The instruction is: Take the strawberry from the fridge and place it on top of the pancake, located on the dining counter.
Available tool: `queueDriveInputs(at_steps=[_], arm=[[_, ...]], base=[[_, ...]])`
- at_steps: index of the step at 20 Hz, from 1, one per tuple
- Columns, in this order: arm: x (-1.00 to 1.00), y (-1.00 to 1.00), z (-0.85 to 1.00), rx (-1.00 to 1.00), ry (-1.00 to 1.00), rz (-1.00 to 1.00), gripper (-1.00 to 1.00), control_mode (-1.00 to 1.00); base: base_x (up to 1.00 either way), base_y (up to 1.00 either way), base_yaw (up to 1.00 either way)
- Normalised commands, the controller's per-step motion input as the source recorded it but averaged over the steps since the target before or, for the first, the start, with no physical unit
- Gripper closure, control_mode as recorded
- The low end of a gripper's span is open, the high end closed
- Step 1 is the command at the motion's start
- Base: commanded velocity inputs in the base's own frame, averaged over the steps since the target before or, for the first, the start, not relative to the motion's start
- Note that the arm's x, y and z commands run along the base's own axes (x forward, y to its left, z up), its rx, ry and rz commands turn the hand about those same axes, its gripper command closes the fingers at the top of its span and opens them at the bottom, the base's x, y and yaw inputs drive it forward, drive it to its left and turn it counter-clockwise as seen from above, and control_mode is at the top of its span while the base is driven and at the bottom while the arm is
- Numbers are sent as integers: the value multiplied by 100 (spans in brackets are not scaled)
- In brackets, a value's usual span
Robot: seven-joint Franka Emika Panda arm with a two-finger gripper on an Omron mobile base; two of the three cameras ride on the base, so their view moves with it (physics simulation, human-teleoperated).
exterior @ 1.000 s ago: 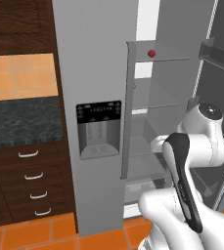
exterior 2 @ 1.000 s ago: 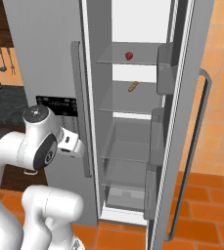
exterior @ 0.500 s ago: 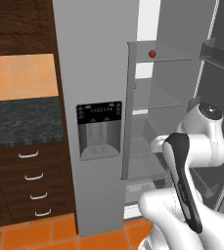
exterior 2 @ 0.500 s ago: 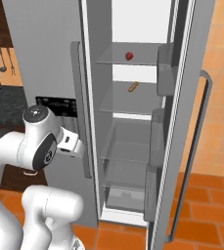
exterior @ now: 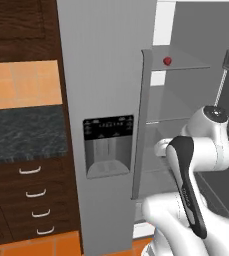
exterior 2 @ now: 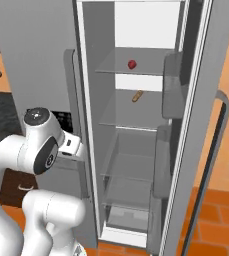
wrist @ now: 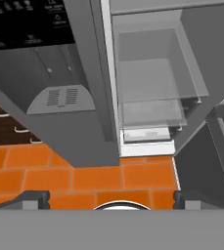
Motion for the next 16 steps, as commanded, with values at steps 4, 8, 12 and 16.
queueDriveInputs(at_steps=[4, 8, 12, 16], arm=[[0, 0, 0, 0, 0, 0, -100, 100], [0, 0, 0, 0, 0, 0, -100, 100], [0, 0, 0, 0, 0, 0, -100, 100], [0, 0, 0, 0, 0, 0, -100, 100]], base=[[49, -16, 5], [19, -36, 1], [0, -73, 0], [4, -59, -5]])
